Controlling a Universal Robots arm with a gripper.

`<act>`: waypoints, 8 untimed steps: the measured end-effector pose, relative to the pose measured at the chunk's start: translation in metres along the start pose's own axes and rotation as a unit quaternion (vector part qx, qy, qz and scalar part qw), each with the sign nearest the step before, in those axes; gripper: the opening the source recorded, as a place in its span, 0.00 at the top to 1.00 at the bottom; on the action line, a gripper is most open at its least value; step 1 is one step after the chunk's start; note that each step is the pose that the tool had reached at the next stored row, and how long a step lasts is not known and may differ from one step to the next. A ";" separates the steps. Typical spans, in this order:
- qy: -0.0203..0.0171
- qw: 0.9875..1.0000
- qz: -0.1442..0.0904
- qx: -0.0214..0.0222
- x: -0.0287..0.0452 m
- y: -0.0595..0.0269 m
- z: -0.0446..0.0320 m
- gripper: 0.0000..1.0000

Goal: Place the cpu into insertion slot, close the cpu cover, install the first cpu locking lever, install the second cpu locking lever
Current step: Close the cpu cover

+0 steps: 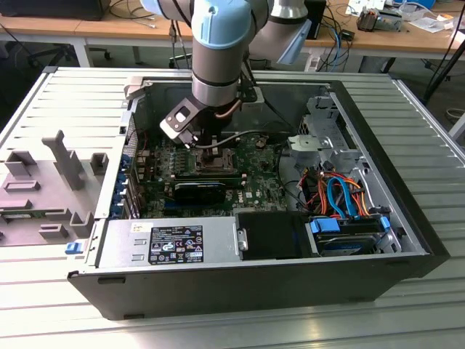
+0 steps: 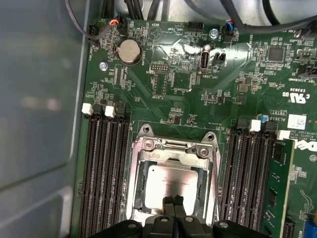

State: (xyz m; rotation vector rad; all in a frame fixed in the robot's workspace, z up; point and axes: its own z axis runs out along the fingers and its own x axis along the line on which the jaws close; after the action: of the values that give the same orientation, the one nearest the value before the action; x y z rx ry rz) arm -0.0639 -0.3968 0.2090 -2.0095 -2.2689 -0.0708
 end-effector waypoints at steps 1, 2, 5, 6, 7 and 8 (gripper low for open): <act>0.000 1.000 -0.001 0.000 -0.0003 0.0000 0.0029 0.89; -0.001 1.000 -0.001 0.000 -0.0007 -0.0001 0.0045 0.89; 0.000 1.000 -0.001 0.000 -0.0007 0.0000 0.0043 0.89; 0.001 1.000 -0.001 0.000 -0.0003 0.0001 0.0022 0.89; 0.000 1.000 -0.001 0.000 -0.0003 0.0000 0.0008 0.89; 0.000 1.000 -0.001 0.000 -0.0003 0.0003 -0.0002 0.89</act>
State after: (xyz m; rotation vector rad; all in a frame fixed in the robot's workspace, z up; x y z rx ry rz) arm -0.0635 -0.3971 0.2091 -2.0061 -2.2715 -0.0708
